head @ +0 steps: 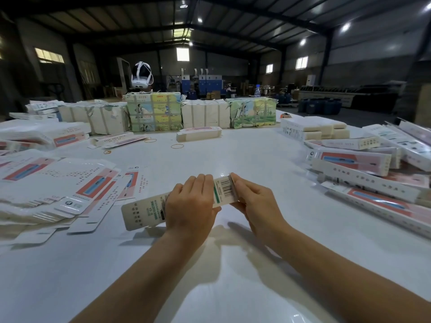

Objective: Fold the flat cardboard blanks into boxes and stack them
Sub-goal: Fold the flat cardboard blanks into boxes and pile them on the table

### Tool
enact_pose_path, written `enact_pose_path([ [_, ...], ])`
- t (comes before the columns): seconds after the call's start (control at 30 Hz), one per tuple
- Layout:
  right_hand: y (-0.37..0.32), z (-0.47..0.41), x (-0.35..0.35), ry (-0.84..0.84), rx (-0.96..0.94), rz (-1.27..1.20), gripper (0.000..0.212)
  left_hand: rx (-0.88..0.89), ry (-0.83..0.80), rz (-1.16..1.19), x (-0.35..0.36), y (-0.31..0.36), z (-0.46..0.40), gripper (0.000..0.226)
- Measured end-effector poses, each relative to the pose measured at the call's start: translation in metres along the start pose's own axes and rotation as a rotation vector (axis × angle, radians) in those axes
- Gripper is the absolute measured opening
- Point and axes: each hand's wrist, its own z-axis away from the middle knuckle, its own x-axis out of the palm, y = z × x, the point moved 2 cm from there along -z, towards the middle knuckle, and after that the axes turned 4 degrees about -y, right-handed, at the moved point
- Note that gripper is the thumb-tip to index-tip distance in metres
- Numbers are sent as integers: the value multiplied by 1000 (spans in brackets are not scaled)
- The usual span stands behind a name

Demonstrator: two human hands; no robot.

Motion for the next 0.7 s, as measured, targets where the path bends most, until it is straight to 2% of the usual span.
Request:
enact_pose_path([
  [0.13, -3, 0, -2, 21, -14, -95, 34, 18, 34, 11, 1, 0, 0, 71],
  [0.27, -2, 0, -4, 70, -15, -128, 24, 26, 69, 25, 1, 0, -1, 69],
  [0.5, -3, 1, -3, 118, -10, -139, 23, 29, 88, 23, -2, 1, -1, 70],
  [0.6, -4, 3, -3, 105, -40, -88, 36, 39, 82, 12, -3, 3, -1, 70],
  [0.7, -4, 5, -1, 109, -127, 85, 50, 52, 69, -2, -2, 5, -2, 72],
])
